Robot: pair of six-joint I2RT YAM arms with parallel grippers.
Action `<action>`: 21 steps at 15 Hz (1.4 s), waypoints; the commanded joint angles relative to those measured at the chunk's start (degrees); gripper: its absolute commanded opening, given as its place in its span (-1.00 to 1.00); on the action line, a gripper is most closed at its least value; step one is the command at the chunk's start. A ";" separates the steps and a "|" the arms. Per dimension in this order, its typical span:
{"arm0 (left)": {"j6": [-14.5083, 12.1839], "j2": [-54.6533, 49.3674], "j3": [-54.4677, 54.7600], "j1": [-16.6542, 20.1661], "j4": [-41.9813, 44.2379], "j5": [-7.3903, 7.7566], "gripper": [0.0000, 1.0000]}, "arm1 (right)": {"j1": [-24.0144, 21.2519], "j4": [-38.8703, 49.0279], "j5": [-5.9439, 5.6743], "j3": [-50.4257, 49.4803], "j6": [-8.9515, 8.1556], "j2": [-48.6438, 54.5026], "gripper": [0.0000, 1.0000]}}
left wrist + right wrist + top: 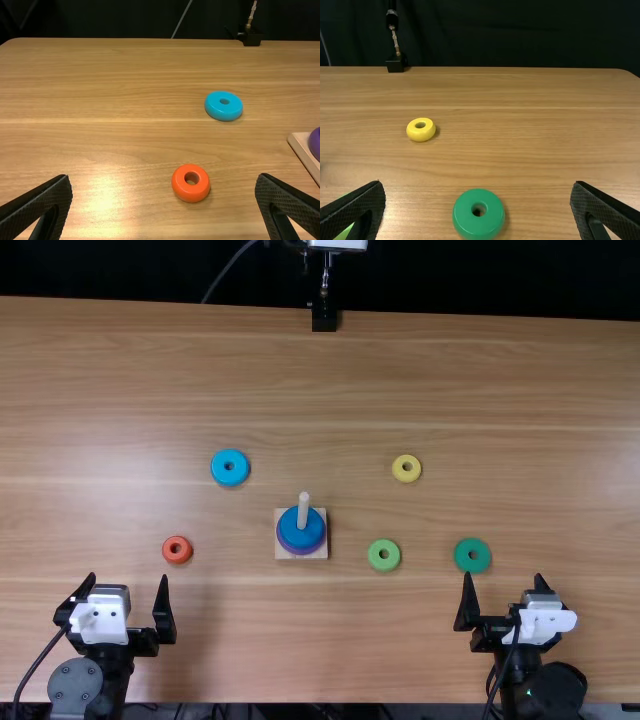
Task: Build the Hanoi tower: stack the rings onto the peg from bottom to top in this color order: purple, dark blue, light blue, dark green, light green, yellow, orange.
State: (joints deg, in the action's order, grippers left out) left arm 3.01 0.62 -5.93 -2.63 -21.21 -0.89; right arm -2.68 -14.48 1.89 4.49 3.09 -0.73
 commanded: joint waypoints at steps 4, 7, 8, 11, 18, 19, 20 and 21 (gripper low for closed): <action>-0.47 -0.62 5.93 -0.09 -4.52 -0.17 1.00 | -0.49 -4.14 0.11 -3.52 0.28 0.73 1.00; -0.47 -0.62 5.93 0.08 -4.63 -0.17 1.00 | -0.49 -4.14 0.11 -3.52 0.28 0.73 1.00; -0.58 -0.62 5.93 0.00 -4.63 -0.17 1.00 | -0.49 -4.14 0.11 -3.52 0.28 0.73 1.00; -0.37 -0.62 5.93 -0.97 -4.31 0.57 1.00 | -0.49 -4.14 0.11 -3.52 0.28 0.73 1.00; -0.47 22.14 -15.86 -3.87 -7.69 0.89 1.00 | -0.49 -4.14 0.11 -3.52 0.28 0.73 1.00; -0.58 26.18 -19.64 -3.78 -8.85 0.99 1.00 | -0.49 -4.14 0.11 -3.52 0.28 0.73 1.00; -0.16 30.93 -23.86 -3.69 -9.27 0.99 1.00 | -0.49 -4.14 0.11 -3.52 0.28 0.73 1.00; -0.05 37.35 -27.99 -3.69 -9.37 1.10 1.00 | -0.49 -4.14 0.11 -3.52 0.28 0.73 1.00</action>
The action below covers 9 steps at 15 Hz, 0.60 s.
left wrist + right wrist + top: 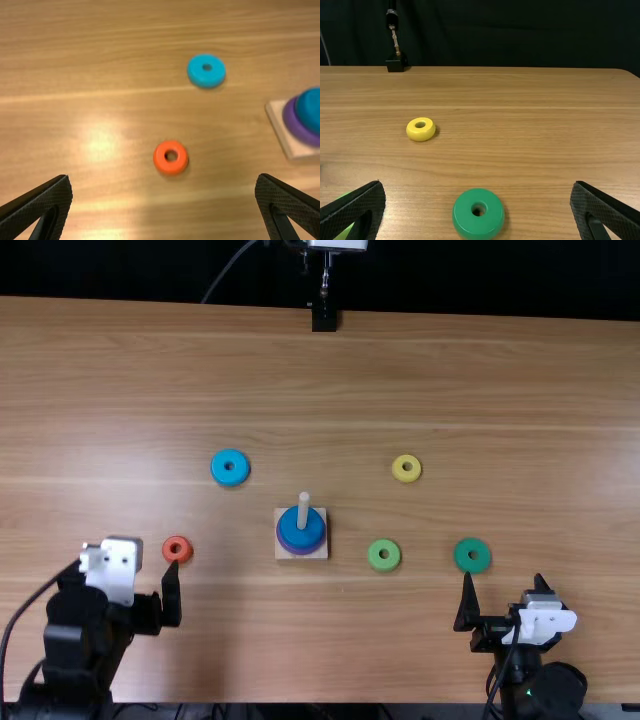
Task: Build the Hanoi tower: stack the rings onto the peg from bottom to top in this color order: purple, dark blue, light blue, dark green, light green, yellow, orange.
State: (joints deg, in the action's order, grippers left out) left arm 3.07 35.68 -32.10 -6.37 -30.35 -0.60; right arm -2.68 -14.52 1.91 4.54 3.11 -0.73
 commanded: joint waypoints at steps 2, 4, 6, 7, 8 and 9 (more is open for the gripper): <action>-0.01 13.54 -10.18 -0.31 0.40 0.92 1.00 | -0.49 -4.10 0.09 -3.57 0.26 0.73 1.00; 0.09 22.68 -19.41 -0.48 0.71 0.92 1.00 | -0.49 -4.10 0.09 -3.57 0.26 0.73 1.00; 0.20 32.79 -27.41 -2.24 0.61 2.08 1.00 | -0.49 -4.10 0.09 -3.57 0.26 0.73 1.00; 0.20 36.65 -30.66 -3.21 0.61 2.71 1.00 | -0.49 -4.10 0.09 -3.57 0.26 0.73 1.00; 0.30 40.96 -33.91 -4.00 -0.13 2.92 1.00 | -0.49 -4.10 0.09 -3.57 0.26 0.73 1.00; 0.30 45.62 -36.90 -4.62 -1.40 3.03 1.00 | -0.49 -4.10 0.09 -3.57 0.26 0.73 1.00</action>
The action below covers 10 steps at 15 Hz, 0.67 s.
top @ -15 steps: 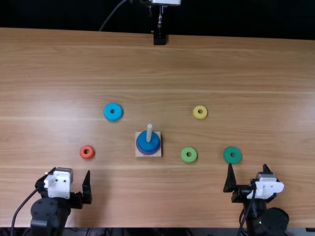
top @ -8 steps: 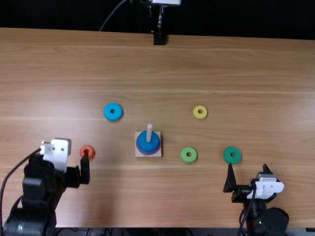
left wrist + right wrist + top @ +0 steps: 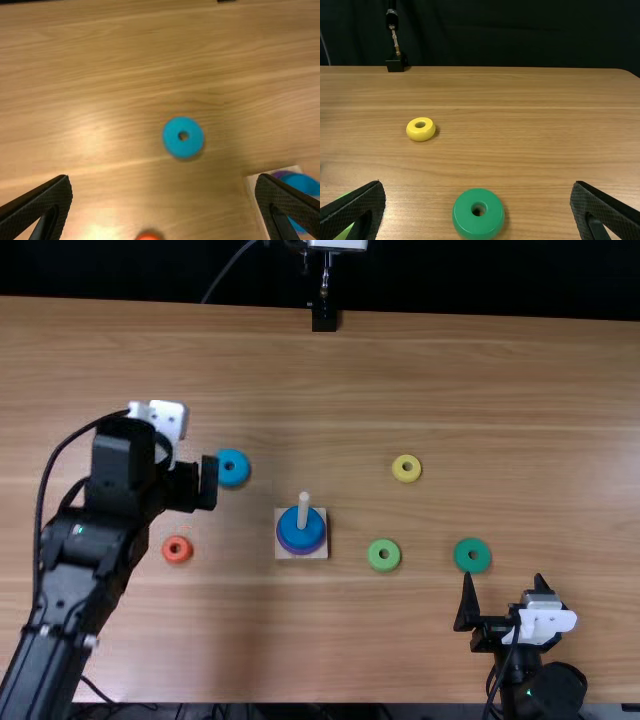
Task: Build the Hanoi tower: stack the rings onto the peg from bottom to top in this color order: purple, dark blue, light blue, dark green, light green, yellow, orange.
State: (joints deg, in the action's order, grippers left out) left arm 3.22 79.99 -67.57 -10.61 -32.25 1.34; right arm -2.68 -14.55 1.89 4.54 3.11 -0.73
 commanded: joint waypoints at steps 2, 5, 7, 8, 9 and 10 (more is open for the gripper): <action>0.15 9.58 -8.45 -1.78 -6.77 1.08 1.00 | -0.49 -4.08 0.11 -3.57 0.26 0.73 1.00; -0.17 22.23 -20.41 -3.45 -18.06 0.87 1.00 | -0.49 -4.08 0.11 -3.57 0.26 0.73 1.00; -0.59 29.35 -27.97 -4.51 -23.86 0.03 1.00 | -0.49 -4.08 0.11 -3.57 0.26 0.73 1.00; -0.59 32.25 -30.78 -4.95 -25.97 -0.18 1.00 | -0.49 -4.08 0.11 -3.57 0.26 0.73 1.00; -0.59 34.62 -33.24 -5.21 -27.45 -0.18 1.00 | -0.49 -4.08 0.11 -3.57 0.26 0.73 1.00; -0.69 36.82 -35.00 -5.56 -27.76 -0.29 1.00 | -0.49 -4.08 0.11 -3.57 0.26 0.73 1.00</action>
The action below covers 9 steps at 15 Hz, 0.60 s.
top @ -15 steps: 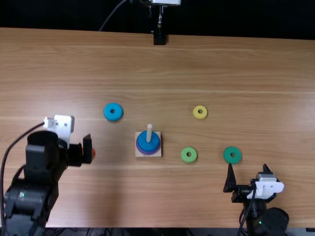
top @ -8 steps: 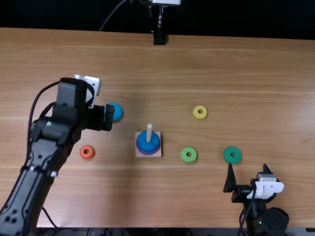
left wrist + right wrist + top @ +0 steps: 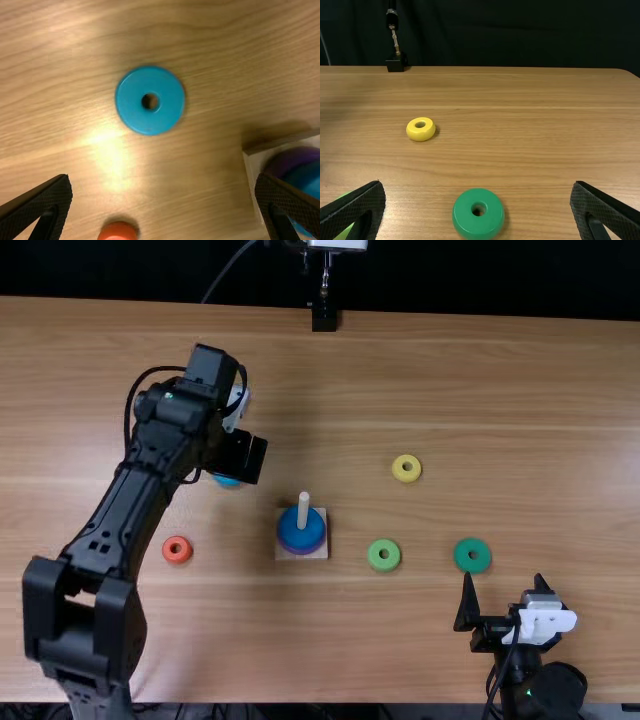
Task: Build the Hanoi tower: stack the rings onto the peg from bottom to top in this color order: purple, dark blue, light blue, dark green, light green, yellow, orange.
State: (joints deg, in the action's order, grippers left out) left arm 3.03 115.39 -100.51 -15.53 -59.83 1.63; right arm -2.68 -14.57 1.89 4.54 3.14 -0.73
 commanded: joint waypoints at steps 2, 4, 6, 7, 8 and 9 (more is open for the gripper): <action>-0.60 4.93 -3.11 -1.61 -0.07 -2.16 1.00 | -0.49 -4.06 0.11 -3.57 0.24 0.73 1.00; -0.92 7.30 -2.94 -1.79 -0.07 -2.37 1.00 | -0.49 -4.06 0.11 -3.57 0.24 0.73 1.00; -0.92 9.24 -2.85 -1.79 -0.07 -2.37 1.00 | -0.49 -4.06 0.01 -3.57 0.24 0.73 1.00; -1.55 10.03 -2.85 -1.70 0.35 -2.37 1.00 | -0.49 -4.06 0.11 -3.57 0.24 0.73 1.00; -3.13 10.47 -2.94 -1.70 0.45 -2.37 1.00 | -0.49 -4.06 0.11 -3.57 0.24 0.73 1.00; -5.14 10.55 -2.94 -1.61 0.45 -2.26 1.00 | -0.49 -4.06 0.11 -3.57 0.24 0.73 1.00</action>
State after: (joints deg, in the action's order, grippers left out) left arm 0.27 124.68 -101.95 -16.88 -59.55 -0.03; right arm -2.68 -14.57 1.89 4.51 3.09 -0.73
